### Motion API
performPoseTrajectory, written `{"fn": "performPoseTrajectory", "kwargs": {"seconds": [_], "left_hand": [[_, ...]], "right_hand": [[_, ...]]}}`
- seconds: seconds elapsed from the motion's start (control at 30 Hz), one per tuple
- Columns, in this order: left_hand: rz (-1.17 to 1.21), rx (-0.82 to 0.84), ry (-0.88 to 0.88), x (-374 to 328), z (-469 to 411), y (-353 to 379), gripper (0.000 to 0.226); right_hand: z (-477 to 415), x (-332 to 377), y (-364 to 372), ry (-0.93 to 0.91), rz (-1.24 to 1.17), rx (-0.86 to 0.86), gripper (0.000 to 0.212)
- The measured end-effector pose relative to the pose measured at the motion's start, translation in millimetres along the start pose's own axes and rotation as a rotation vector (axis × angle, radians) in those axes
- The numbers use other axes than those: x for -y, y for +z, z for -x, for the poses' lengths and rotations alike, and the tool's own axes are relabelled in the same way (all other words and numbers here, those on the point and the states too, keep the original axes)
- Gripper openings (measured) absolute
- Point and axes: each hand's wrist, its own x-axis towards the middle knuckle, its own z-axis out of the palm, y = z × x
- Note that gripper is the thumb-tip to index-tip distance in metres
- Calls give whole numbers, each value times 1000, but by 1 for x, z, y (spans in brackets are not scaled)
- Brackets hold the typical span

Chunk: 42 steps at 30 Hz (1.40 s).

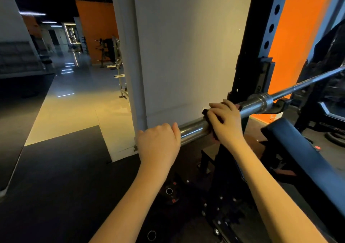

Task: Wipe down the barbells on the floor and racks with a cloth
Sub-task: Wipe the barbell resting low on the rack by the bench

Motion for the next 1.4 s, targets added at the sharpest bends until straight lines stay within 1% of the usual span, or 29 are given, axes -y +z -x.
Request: {"fn": "performPoseTrajectory", "kwargs": {"seconds": [0.07, 0.13, 0.17, 0.2, 0.23, 0.27, 0.3, 0.33, 0.37, 0.43, 0.47, 0.5, 0.53, 0.6, 0.63, 0.67, 0.73, 0.8, 0.87, 0.9, 0.97, 1.03, 1.07, 1.1, 1.2, 1.23, 1.27, 1.33, 1.4], "left_hand": [[-7, -13, 0, -1, 0, 1, 52], [-26, -33, 4, 0, 0, 1, 52], [-39, -39, 5, 0, 0, 1, 51], [-50, -40, 6, 0, 1, 0, 50], [-61, -39, 7, 0, 1, 0, 49], [-74, -35, 7, 0, 0, -1, 48], [-85, -32, 8, -1, 1, -1, 48], [-95, -31, 10, -1, 1, -1, 47], [-109, -29, 14, -1, 1, -1, 47], [-117, -4, 17, -1, 0, -1, 48], [-115, 18, 18, -1, 0, -2, 50], [-111, 45, 20, -1, -1, -3, 51], [-109, 75, 24, 0, -2, -5, 52], [-77, 148, 11, -1, -5, -9, 57], [-54, 190, 2, -3, -6, -11, 60], [-39, 232, 6, -7, -9, -12, 61], [-26, 338, 51, -23, -19, -13, 61], [14, 467, 90, -42, -35, -10, 66], [64, 550, 94, -60, -51, -7, 74], [65, 562, 91, -66, -56, -5, 74], [23, 526, 89, -73, -60, 1, 64], [-7, 462, 85, -72, -57, 6, 56], [-14, 436, 84, -72, -55, 7, 54], [-18, 418, 82, -71, -54, 8, 53], [-20, 410, 73, -71, -54, 8, 52], [-20, 411, 66, -72, -53, 8, 52], [-23, 406, 65, -72, -53, 7, 51], [-63, 364, 57, -75, -50, 6, 51], [-141, 262, 49, -80, -43, 9, 49]], "right_hand": [[9, 1, -5, -165, -39, 25, 37], [-9, -20, -15, -249, 83, 54, 36], [-21, -33, -20, -219, 166, 74, 38], [-33, -42, -23, -127, 213, 72, 44], [-39, -40, -22, -12, 208, 79, 50], [-37, -32, -17, 49, 203, 72, 54], [-30, -24, -11, 54, 203, 57, 52], [-18, -16, -5, -5, 181, 46, 48], [-7, -15, -1, -102, 141, 54, 45], [-1, -27, -9, -252, 105, 72, 44], [-9, -42, -13, -276, 142, 72, 45], [-20, -57, -17, -246, 191, 72, 45], [-32, -69, -20, -179, 223, 70, 46], [-41, -73, -19, -32, 214, 23, 47], [-36, -66, -15, -18, 212, -12, 46], [-24, -58, -9, -49, 212, -26, 44], [2, -47, -7, -224, 205, 33, 41], [-3, -62, -17, -334, 129, 68, 41], [-27, -90, -28, -305, 149, 92, 43], [-42, -102, -36, -266, 162, 81, 46], [-58, -120, -43, -176, 159, 13, 50], [-45, -108, -35, -119, 169, -96, 49], [-32, -98, -28, -76, 145, -123, 47], [-21, -90, -23, -65, 104, -110, 45], [-20, -105, -28, -262, 95, 7, 43], [-32, -118, -36, -302, 123, 38, 43], [-44, -131, -42, -294, 143, 40, 43], [-52, -140, -43, -179, 128, -16, 45], [-33, -113, -29, -20, 76, -115, 44]]}}
